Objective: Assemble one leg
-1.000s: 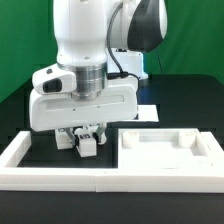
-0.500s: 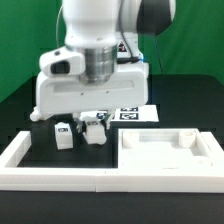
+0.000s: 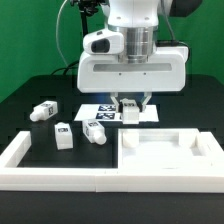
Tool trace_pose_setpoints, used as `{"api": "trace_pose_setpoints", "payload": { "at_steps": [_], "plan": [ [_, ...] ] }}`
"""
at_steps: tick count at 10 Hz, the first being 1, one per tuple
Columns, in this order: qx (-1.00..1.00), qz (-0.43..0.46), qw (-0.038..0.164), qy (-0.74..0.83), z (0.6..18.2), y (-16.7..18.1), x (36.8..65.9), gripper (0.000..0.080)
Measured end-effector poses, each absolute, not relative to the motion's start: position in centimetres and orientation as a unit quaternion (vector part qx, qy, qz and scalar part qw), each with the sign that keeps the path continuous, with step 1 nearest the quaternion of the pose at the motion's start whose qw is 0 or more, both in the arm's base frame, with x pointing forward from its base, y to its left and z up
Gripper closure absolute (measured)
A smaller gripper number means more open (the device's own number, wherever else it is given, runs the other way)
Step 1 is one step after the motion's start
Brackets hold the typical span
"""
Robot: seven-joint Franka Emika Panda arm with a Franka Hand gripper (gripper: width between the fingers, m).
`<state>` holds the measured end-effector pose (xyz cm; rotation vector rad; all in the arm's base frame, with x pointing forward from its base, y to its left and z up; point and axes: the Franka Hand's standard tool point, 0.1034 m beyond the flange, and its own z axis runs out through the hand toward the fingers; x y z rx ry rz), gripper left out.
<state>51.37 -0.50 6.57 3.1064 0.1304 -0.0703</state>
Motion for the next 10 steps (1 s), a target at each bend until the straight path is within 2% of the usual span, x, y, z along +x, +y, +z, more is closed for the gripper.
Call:
{"api": "trace_pose_setpoints", "payload": {
  "at_steps": [4,7,9,10],
  "plan": [
    [0.999,-0.024,0.016,0.041,6.4,-0.6,51.3,0.0514],
    [0.999,-0.038,0.009,0.033,5.5,-0.4,45.4,0.0514],
    [0.999,-0.05,0.011,0.008,4.5,1.4,41.8,0.0514],
    [0.998,-0.054,0.014,-0.001,4.1,2.5,41.4,0.0514]
  ]
}}
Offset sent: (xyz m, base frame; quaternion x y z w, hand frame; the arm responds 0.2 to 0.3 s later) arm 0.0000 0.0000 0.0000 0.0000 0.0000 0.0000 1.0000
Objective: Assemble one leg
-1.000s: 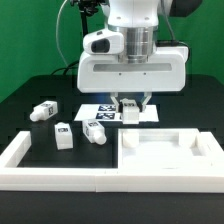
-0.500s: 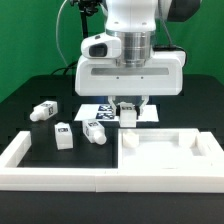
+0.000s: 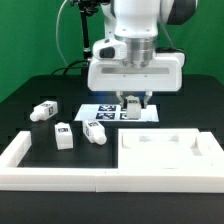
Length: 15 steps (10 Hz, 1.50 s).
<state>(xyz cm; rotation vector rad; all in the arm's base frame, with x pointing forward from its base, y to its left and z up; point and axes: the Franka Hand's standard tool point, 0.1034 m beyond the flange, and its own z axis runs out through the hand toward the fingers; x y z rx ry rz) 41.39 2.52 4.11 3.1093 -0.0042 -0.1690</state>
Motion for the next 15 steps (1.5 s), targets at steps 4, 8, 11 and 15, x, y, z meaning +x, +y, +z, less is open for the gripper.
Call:
{"api": "trace_pose_setpoints", "payload": {
  "at_steps": [4,8,11,15],
  "plan": [
    [0.998,-0.06,0.018,0.0,2.93,3.26,41.36,0.0514],
    [0.998,-0.062,0.018,0.0,2.81,3.23,41.27,0.0267],
    [0.998,-0.062,0.018,0.0,2.76,3.22,41.24,0.0157],
    [0.997,-0.077,0.02,0.011,2.87,3.5,41.11,0.015]
  ]
}}
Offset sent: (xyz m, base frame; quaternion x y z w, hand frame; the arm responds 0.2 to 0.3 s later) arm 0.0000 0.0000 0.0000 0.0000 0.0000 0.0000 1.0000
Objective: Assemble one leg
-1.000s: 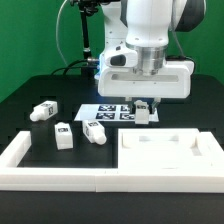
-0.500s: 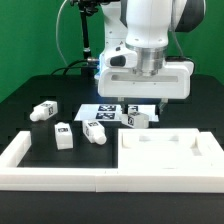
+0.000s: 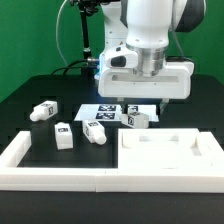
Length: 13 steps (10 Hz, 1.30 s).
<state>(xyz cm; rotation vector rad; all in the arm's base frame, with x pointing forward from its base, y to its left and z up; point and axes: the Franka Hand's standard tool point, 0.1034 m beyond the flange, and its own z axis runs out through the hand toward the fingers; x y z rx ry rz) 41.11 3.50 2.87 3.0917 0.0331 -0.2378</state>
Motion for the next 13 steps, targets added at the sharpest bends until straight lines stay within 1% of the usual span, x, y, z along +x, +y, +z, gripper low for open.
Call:
{"api": "trace_pose_setpoints", "payload": {
  "at_steps": [2,3,4,5,6,8,9,10,12,13],
  "plan": [
    [0.992,-0.107,0.032,0.058,4.2,4.8,43.1,0.015],
    [0.989,-0.104,0.033,0.097,4.3,4.9,44.0,0.015],
    [0.982,-0.123,0.027,0.138,4.2,4.4,44.1,0.015],
    [0.974,-0.168,0.022,0.15,4.3,4.1,43.8,0.015],
    [0.969,-0.204,0.027,0.14,4.3,4.3,43.8,0.015],
    [0.956,-0.255,0.03,0.14,4.0,4.2,43.8,0.015],
    [0.941,-0.303,0.031,0.148,3.8,3.4,43.3,0.015],
    [0.928,-0.328,0.042,0.174,3.2,2.9,43.9,0.015],
    [0.911,-0.37,0.051,0.177,2.7,2.7,43.9,0.015],
    [0.911,-0.37,0.052,0.177,2.5,2.7,44.1,0.015]
  ]
}}
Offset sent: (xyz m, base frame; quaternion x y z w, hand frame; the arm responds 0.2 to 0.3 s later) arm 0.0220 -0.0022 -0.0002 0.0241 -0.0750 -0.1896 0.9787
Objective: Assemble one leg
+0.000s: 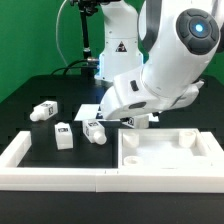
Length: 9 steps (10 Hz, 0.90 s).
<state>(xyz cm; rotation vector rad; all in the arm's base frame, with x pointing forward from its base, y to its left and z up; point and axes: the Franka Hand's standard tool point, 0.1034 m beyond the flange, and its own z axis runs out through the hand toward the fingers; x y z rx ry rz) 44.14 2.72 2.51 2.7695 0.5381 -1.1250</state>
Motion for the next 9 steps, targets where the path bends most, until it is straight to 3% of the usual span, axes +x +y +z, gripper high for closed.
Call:
{"api": "trace_pose_setpoints", "payload": {
  "at_steps": [3,6,9],
  "plan": [
    [0.911,-0.369,0.053,0.175,2.5,2.7,44.1,0.015],
    [0.904,-0.385,0.078,0.171,1.6,3.4,42.9,0.015],
    [0.901,-0.391,0.079,0.172,1.1,3.0,42.3,0.015]
  ]
}}
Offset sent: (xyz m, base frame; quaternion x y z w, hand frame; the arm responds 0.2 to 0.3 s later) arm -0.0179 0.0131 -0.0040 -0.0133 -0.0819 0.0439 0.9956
